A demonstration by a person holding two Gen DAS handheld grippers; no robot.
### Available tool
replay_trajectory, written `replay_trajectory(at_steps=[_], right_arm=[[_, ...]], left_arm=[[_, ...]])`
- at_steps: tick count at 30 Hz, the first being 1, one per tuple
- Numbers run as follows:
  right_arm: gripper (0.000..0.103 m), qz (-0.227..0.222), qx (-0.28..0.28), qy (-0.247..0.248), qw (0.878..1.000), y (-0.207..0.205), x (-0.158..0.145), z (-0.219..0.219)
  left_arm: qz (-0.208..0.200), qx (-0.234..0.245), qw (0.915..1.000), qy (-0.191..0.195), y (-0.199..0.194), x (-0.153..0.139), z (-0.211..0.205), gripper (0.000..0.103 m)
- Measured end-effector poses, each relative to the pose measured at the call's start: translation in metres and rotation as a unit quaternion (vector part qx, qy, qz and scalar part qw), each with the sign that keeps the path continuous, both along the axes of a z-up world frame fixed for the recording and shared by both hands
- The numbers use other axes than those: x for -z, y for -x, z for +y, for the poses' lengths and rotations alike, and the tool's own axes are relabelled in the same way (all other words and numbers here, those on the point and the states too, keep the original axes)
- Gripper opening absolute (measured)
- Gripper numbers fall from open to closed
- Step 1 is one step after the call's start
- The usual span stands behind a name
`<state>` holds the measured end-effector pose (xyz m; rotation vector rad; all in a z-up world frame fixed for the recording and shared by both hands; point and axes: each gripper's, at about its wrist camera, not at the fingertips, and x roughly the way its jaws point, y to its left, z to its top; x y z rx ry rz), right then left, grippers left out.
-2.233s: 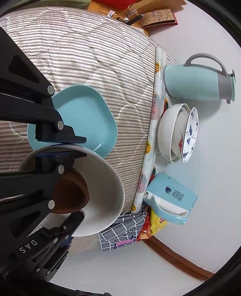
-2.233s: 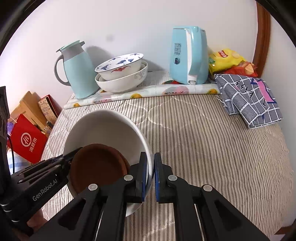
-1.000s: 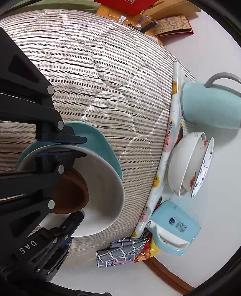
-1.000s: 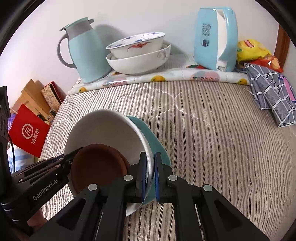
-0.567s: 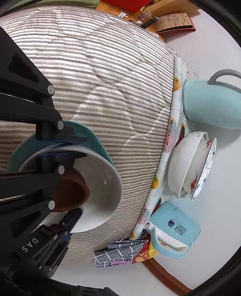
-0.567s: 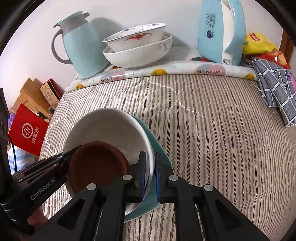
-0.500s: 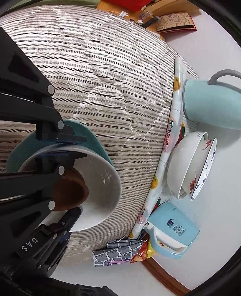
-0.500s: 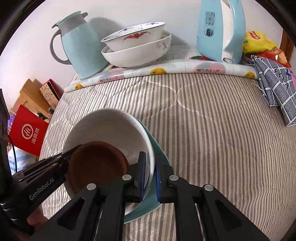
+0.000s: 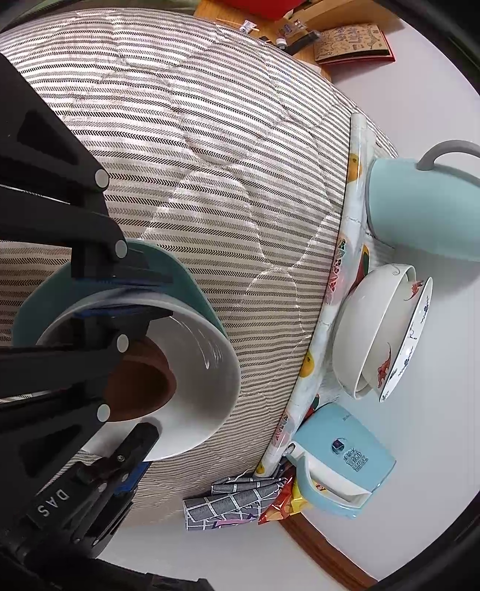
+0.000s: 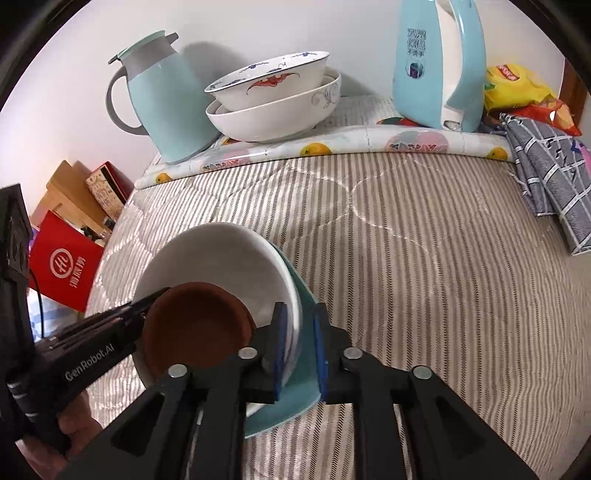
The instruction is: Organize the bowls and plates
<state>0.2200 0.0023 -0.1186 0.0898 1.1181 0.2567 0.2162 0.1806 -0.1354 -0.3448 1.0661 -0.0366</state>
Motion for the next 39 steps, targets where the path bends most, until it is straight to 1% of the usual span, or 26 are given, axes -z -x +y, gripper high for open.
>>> replay_trajectory(at_steps=[8, 10, 13, 15, 17, 19, 21, 23, 24, 27, 29, 31, 33, 34, 35, 39], right_arm=[[0.021, 0.001, -0.001, -0.005, 1.0, 0.008, -0.002, -0.002], [0.022, -0.003, -0.001, -0.003, 1.0, 0.012, -0.005, -0.002], [0.025, -0.007, -0.002, -0.001, 1.0, 0.019, -0.009, -0.002], [0.03, -0.012, -0.001, 0.005, 1.0, 0.027, -0.015, -0.003], [0.031, -0.019, -0.001, 0.006, 1.0, 0.034, -0.021, -0.005], [0.037, -0.026, 0.001, 0.004, 1.0, 0.041, -0.027, -0.01], [0.045, -0.035, 0.006, -0.002, 0.999, 0.051, -0.037, -0.017], [0.048, -0.043, 0.014, -0.006, 0.999, 0.06, -0.045, -0.025], [0.05, -0.047, 0.019, -0.005, 0.999, 0.063, -0.049, -0.028], [0.056, -0.065, 0.033, 0.007, 0.997, 0.08, -0.062, -0.042], [0.056, -0.074, 0.043, 0.017, 0.996, 0.089, -0.068, -0.051], [0.058, -0.085, 0.053, 0.031, 0.994, 0.102, -0.077, -0.061], [0.062, -0.095, 0.062, 0.04, 0.993, 0.111, -0.082, -0.069], [0.063, -0.099, 0.066, 0.043, 0.992, 0.116, -0.084, -0.074], [0.063, -0.103, 0.069, 0.047, 0.991, 0.121, -0.087, -0.078], [0.063, -0.116, 0.078, 0.059, 0.988, 0.14, -0.096, -0.093]], left_arm=[[-0.004, 0.006, 0.9997, -0.022, 0.01, -0.007, -0.004, 0.012], [-0.006, 0.008, 0.9995, -0.031, 0.015, -0.011, -0.005, 0.014], [-0.009, 0.004, 0.9994, -0.032, 0.024, -0.017, -0.004, 0.017], [-0.011, 0.0, 0.9993, -0.035, 0.029, -0.021, -0.004, 0.02], [-0.016, -0.002, 0.999, -0.042, 0.038, -0.027, -0.005, 0.022], [-0.023, -0.003, 0.9986, -0.047, 0.047, -0.034, -0.007, 0.022], [-0.028, -0.002, 0.9984, -0.05, 0.054, -0.039, -0.01, 0.023], [-0.037, -0.002, 0.9979, -0.054, 0.062, -0.046, -0.014, 0.029], [-0.045, -0.001, 0.9974, -0.055, 0.069, -0.051, -0.018, 0.03], [-0.061, 0.004, 0.9964, -0.059, 0.084, -0.062, -0.03, 0.038], [-0.075, 0.008, 0.9951, -0.064, 0.094, -0.069, -0.039, 0.046], [-0.087, 0.011, 0.9938, -0.069, 0.105, -0.076, -0.049, 0.049], [-0.099, 0.012, 0.9921, -0.076, 0.115, -0.083, -0.06, 0.05], [-0.101, 0.012, 0.9917, -0.078, 0.119, -0.085, -0.064, 0.054], [-0.106, 0.012, 0.9912, -0.078, 0.124, -0.088, -0.07, 0.062], [-0.133, -0.002, 0.988, -0.079, 0.144, -0.1, -0.084, 0.073]])
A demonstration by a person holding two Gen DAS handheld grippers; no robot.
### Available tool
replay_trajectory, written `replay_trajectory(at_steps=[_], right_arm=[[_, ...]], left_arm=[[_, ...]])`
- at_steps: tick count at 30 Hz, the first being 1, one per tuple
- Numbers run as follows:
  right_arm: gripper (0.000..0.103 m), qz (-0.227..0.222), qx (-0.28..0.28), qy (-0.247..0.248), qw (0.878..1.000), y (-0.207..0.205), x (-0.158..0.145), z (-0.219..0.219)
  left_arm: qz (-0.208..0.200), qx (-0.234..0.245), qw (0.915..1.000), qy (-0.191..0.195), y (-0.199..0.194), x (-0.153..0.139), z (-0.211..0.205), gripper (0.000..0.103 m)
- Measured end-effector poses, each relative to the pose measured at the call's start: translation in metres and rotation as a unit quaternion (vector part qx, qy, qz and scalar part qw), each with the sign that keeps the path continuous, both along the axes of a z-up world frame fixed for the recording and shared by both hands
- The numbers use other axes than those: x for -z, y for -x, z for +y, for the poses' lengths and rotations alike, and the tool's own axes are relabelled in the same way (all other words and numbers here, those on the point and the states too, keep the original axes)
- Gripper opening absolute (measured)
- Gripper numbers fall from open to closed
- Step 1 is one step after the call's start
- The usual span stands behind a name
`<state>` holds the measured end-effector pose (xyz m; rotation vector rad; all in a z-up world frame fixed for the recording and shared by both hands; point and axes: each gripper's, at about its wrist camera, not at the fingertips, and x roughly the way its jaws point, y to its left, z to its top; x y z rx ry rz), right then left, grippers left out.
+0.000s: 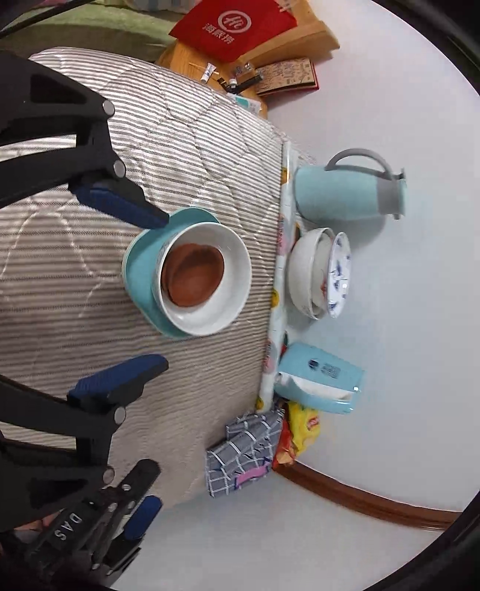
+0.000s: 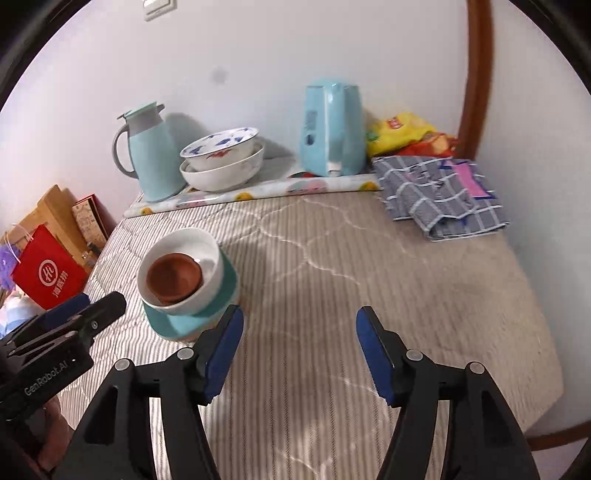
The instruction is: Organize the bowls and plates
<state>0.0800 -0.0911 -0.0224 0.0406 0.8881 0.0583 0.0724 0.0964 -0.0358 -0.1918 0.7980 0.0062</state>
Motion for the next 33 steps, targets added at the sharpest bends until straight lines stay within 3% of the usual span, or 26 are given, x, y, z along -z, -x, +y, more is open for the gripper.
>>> replay_trajectory(at_steps=[4, 6, 9, 12, 16, 33], right_arm=[[0.064, -0.008, 0.015, 0.004, 1.0, 0.021, -0.004, -0.019], [0.08, -0.01, 0.021, 0.004, 1.0, 0.03, -0.005, -0.027], [0.089, -0.022, 0.02, 0.007, 1.0, 0.042, -0.009, -0.035], [0.094, -0.022, 0.015, -0.004, 1.0, 0.051, -0.013, -0.044], [0.095, -0.026, 0.026, 0.009, 0.999, 0.06, -0.016, -0.052], [0.095, -0.032, 0.049, 0.015, 0.998, 0.083, -0.021, -0.072]], left_arm=[[-0.013, -0.004, 0.9999, -0.001, 0.015, -0.006, -0.013, 0.078], [-0.017, -0.005, 0.9998, -0.006, 0.022, -0.008, -0.02, 0.08], [-0.018, 0.0, 0.9998, -0.006, 0.032, -0.009, -0.029, 0.091], [-0.021, 0.001, 0.9997, -0.01, 0.042, -0.012, -0.038, 0.092], [-0.028, 0.007, 0.9991, -0.032, 0.051, -0.018, -0.05, 0.093], [-0.033, 0.025, 0.9991, -0.012, 0.063, -0.02, -0.067, 0.093]])
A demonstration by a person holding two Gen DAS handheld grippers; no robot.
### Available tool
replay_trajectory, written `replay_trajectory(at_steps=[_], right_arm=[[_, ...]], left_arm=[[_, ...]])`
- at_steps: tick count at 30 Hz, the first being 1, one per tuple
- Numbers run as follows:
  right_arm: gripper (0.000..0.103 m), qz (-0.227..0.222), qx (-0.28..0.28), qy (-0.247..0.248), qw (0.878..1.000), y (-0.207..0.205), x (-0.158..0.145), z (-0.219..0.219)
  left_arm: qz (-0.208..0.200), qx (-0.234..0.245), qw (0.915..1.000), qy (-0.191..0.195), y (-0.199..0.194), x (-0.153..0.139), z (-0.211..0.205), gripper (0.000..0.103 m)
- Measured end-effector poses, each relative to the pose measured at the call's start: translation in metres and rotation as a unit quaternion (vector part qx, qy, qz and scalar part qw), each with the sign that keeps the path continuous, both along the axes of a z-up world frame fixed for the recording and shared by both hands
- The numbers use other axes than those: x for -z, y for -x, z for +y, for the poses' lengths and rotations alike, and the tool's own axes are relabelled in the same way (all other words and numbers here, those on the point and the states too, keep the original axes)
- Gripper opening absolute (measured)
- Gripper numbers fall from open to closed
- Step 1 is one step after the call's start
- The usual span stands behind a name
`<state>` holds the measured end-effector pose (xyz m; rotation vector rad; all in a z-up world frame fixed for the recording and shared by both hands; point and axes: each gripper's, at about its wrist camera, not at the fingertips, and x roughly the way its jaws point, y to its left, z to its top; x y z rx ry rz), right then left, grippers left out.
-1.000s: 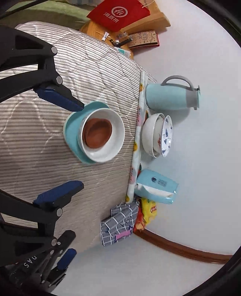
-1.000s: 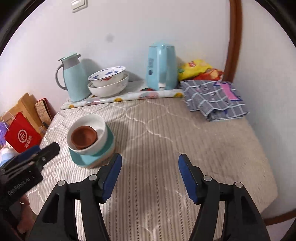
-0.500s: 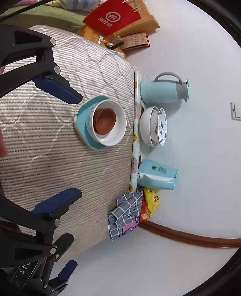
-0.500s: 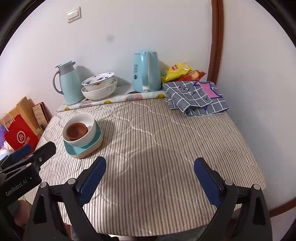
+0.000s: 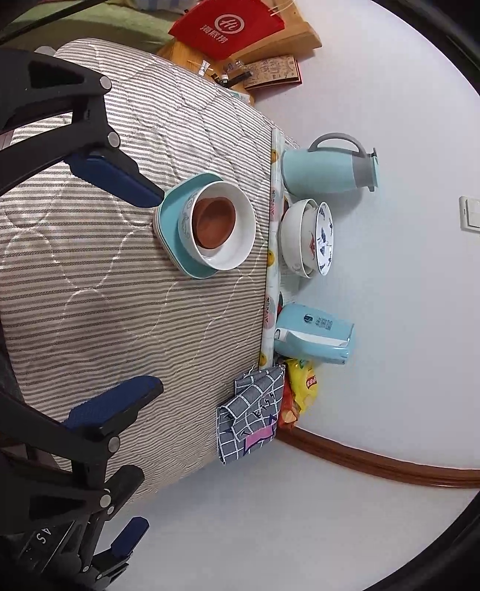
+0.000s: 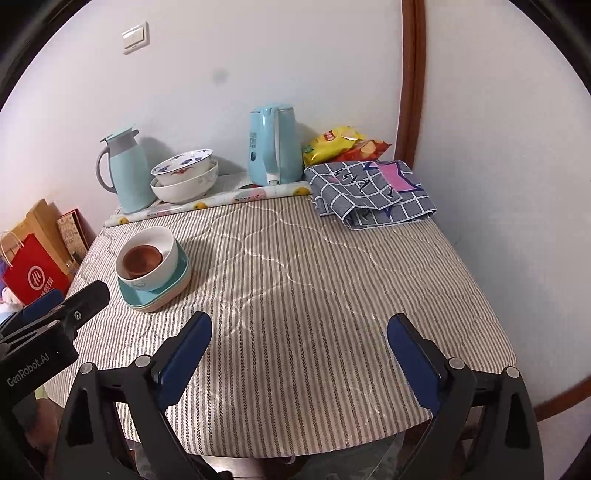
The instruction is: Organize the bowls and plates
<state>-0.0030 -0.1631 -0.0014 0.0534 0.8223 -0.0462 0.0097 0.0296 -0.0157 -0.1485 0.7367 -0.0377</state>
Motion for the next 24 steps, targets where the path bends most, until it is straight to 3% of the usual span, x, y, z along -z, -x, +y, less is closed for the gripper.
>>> replay_trajectory(at_steps=[24], right_arm=[[0.095, 0.0, -0.001, 0.0, 1.0, 0.0043, 0.001, 0.003]], left_arm=[[0.004, 0.0, 1.0, 0.0, 0.0031, 0.0025, 0.0027, 0.093]])
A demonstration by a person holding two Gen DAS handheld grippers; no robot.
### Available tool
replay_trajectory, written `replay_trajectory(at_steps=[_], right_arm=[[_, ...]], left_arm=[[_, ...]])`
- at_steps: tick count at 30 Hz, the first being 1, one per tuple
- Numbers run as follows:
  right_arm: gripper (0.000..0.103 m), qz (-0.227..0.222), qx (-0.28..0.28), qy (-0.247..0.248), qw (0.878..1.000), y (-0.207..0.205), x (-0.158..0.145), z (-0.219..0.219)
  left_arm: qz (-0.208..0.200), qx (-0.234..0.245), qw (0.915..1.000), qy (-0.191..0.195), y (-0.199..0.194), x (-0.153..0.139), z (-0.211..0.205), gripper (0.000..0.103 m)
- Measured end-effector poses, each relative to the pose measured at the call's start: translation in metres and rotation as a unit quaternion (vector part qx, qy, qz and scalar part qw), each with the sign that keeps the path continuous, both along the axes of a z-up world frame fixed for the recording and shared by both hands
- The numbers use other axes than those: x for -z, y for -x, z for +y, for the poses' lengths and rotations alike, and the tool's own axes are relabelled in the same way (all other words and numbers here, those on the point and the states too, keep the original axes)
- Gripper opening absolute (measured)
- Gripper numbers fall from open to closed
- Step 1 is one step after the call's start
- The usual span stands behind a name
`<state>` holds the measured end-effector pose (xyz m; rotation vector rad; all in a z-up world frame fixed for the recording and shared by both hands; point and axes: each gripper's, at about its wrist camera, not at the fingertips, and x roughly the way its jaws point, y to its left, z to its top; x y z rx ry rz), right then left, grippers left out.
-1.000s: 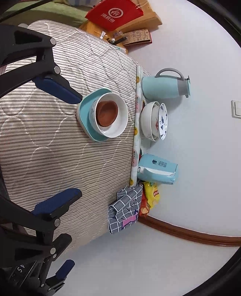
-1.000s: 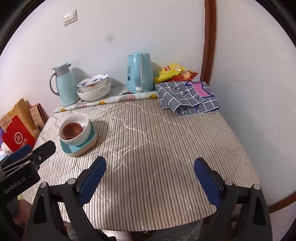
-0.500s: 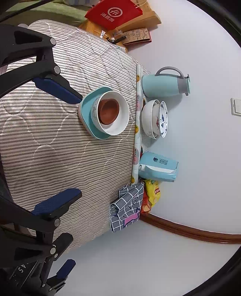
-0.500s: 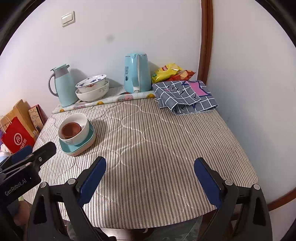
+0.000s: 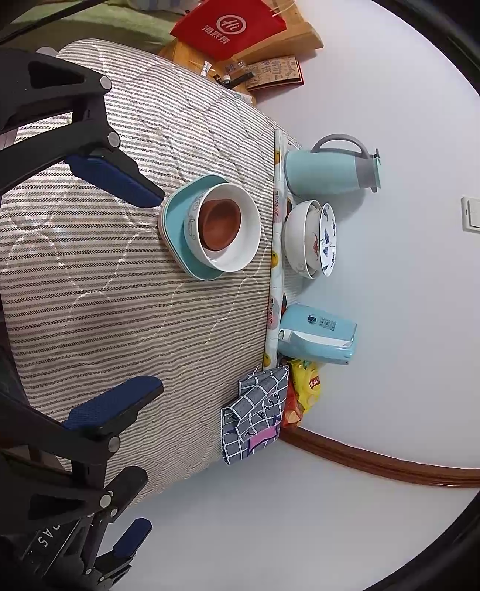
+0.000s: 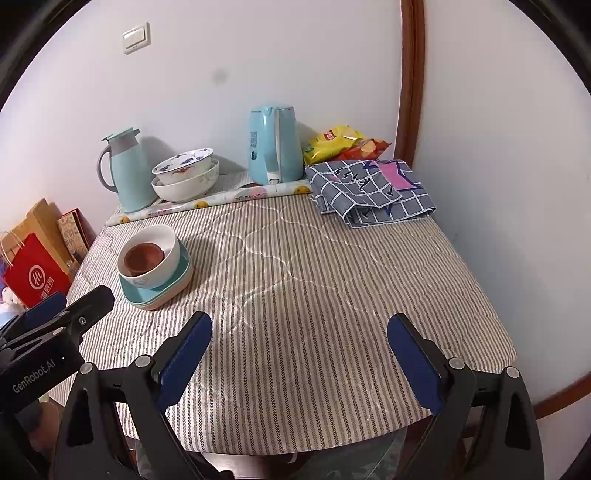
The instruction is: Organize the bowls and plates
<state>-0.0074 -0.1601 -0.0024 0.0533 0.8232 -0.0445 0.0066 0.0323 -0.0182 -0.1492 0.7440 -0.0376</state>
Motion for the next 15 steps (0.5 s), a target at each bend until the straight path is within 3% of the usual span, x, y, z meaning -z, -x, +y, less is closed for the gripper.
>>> replay_trajectory(at_steps=[15], right_arm=[[0.095, -0.003, 0.001, -0.001, 1.0, 0.0005, -0.0003, 0.001]], left_arm=[[0.001, 0.002, 1.0, -0.002, 0.001, 0.0004, -0.0013, 0.093]])
